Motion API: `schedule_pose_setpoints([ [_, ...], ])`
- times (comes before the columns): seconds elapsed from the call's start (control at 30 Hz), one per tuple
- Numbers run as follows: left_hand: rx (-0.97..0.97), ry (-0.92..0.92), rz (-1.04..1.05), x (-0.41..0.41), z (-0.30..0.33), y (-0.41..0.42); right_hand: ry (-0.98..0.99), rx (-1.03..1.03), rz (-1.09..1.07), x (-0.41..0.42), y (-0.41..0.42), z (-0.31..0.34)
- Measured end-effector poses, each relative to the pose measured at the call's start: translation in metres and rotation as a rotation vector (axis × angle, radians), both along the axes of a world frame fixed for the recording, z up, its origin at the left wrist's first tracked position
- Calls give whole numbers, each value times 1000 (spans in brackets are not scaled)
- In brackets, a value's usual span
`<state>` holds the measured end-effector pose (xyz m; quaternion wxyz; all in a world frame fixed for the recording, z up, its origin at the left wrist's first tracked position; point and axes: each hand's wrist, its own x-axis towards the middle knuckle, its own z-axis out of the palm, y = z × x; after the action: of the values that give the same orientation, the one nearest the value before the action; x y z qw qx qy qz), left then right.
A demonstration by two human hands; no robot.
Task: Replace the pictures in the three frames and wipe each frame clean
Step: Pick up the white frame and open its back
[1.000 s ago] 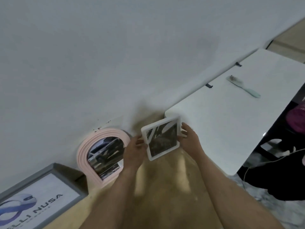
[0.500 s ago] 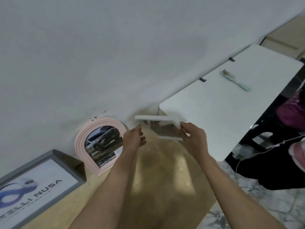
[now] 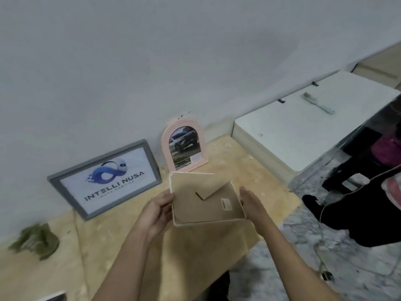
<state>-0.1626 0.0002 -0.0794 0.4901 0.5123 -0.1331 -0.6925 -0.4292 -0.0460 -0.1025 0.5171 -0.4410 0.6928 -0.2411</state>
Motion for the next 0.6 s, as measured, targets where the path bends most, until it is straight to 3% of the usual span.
schedule_pose_setpoints([
  [0.07, 44, 160, 64, 10, -7, 32, -201, 97, -136, 20, 22, -5],
  [0.13, 98, 282, 128, 19, -20, 61, -268, 102, -225, 36, 43, -13],
  [0.43, 103, 459, 215, 57, -73, 134, -126, 16, -97, 80, 86, -37],
  [0.6, 111, 395, 270, 57, -65, 143, -114, -38, -50, 89, 92, -40],
])
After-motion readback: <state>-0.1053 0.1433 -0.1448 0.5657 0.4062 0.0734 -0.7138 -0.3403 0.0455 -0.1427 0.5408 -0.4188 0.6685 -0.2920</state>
